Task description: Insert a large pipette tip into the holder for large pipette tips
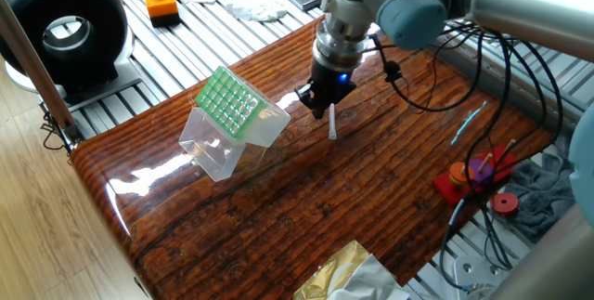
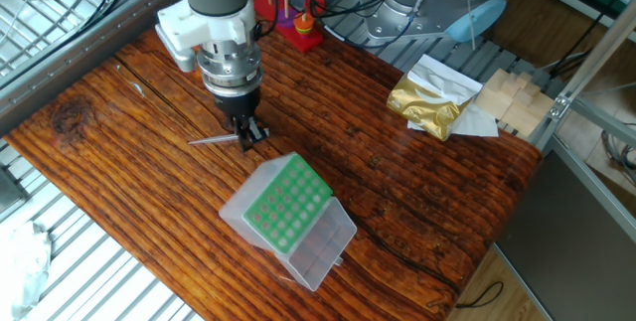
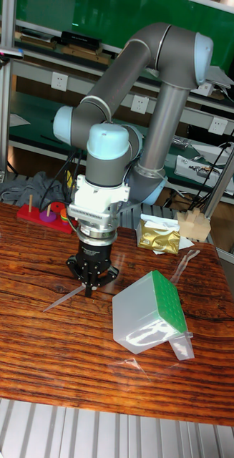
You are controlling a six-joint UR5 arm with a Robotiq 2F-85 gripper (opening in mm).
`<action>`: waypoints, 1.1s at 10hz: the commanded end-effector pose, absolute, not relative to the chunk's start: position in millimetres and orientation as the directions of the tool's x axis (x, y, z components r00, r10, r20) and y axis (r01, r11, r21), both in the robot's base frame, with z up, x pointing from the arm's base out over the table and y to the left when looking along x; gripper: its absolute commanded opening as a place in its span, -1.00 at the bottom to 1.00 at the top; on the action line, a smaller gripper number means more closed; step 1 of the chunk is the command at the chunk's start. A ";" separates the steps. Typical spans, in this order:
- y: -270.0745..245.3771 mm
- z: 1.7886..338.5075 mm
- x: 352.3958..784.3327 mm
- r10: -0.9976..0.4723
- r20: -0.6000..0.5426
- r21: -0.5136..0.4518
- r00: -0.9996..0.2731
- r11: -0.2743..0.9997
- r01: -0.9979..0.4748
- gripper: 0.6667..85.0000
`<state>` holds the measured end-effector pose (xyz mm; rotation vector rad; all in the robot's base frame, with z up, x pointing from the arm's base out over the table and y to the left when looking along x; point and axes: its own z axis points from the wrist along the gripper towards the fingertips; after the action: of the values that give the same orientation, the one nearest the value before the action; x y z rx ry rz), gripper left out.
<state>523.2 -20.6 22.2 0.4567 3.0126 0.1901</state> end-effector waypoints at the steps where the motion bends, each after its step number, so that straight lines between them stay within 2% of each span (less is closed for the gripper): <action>1: -38.3 27.1 517.7 0.274 -0.060 0.152 -0.960 0.953 0.262 -0.99; 6: -21.4 41.8 522.8 0.331 -0.071 0.195 -0.941 0.930 0.312 -0.99; 8: -17.7 54.5 521.9 0.322 -0.091 0.200 -0.942 0.933 0.300 -0.99; 11: -11.4 54.8 517.8 0.308 -0.065 0.198 -0.949 0.936 0.291 -0.99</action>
<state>518.7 -20.8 49.0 0.4573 2.9907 0.2535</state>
